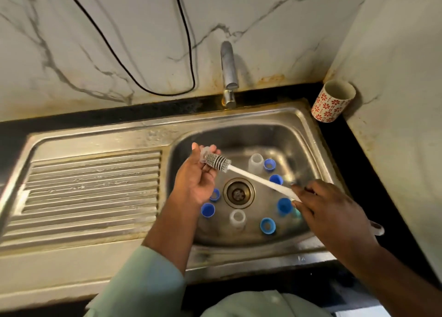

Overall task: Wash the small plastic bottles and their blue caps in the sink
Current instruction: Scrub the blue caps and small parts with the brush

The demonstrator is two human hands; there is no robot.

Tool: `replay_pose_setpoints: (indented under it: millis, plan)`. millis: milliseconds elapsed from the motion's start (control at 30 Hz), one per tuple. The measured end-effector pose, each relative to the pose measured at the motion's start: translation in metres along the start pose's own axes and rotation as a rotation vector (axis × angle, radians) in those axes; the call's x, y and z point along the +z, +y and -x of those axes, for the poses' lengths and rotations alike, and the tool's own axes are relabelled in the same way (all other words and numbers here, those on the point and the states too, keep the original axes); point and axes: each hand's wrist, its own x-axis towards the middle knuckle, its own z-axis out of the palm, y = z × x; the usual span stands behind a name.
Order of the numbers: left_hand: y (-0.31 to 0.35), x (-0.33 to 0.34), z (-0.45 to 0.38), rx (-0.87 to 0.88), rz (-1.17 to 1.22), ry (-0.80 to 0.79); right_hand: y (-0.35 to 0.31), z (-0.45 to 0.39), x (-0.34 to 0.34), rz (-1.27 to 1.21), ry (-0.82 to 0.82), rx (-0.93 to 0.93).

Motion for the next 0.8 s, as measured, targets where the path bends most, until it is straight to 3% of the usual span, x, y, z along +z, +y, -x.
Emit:
replay_pose_setpoints:
  millis: [67, 133, 167, 267, 300, 333, 367, 433, 500, 533, 600, 667, 700, 733, 800]
  plan:
    - [0.001, -0.003, 0.010, 0.048, -0.012, -0.006, -0.006, 0.005, -0.007, -0.037, 0.031, 0.018]
    - [0.003, -0.008, 0.022, 0.082, 0.013, -0.015, -0.020, 0.006, -0.016, -0.172, -0.043, 0.101]
    - [0.005, -0.009, 0.027, 0.090, 0.033, -0.018, -0.028, 0.002, -0.023, -0.313, -0.138, 0.202]
    - [0.016, -0.016, 0.038, 0.098, 0.049, -0.077, -0.045, -0.010, -0.032, -1.095, -0.541, 0.597]
    - [0.021, -0.019, 0.041, 0.104, 0.042, -0.106, -0.047, -0.011, -0.032, -1.182, -0.591, 0.624]
    - [0.025, -0.024, 0.042, 0.111, 0.033, -0.124, -0.049, -0.011, -0.030, -1.138, -0.590, 0.581]
    - [0.029, -0.027, 0.043, 0.113, 0.026, -0.130, -0.051, -0.010, -0.028, -0.916, -0.538, 0.439]
    - [0.036, -0.032, 0.047, 0.134, 0.028, -0.123, -0.053, -0.011, -0.019, -0.203, -0.222, 0.099]
    - [0.041, -0.032, 0.051, 0.170, 0.049, -0.095, -0.058, -0.012, -0.014, 0.019, 0.071, -0.090]
    - [0.043, -0.032, 0.053, 0.187, 0.055, -0.080, -0.064, -0.012, -0.011, -0.011, 0.094, -0.079]
    - [0.048, -0.034, 0.054, 0.207, 0.037, -0.086, -0.075, -0.017, -0.023, -0.387, -0.127, 0.157]
    - [0.055, -0.038, 0.055, 0.196, -0.005, -0.118, -0.084, -0.021, -0.032, -1.024, -0.517, 0.511]
    - [0.058, -0.040, 0.055, 0.181, -0.023, -0.134, -0.083, -0.022, -0.033, -1.108, -0.598, 0.525]
    - [0.061, -0.043, 0.055, 0.162, -0.037, -0.145, -0.081, -0.024, -0.030, -1.011, -0.560, 0.436]
    - [0.064, -0.043, 0.058, 0.115, -0.049, -0.126, -0.075, -0.026, -0.023, -0.294, -0.365, 0.072]
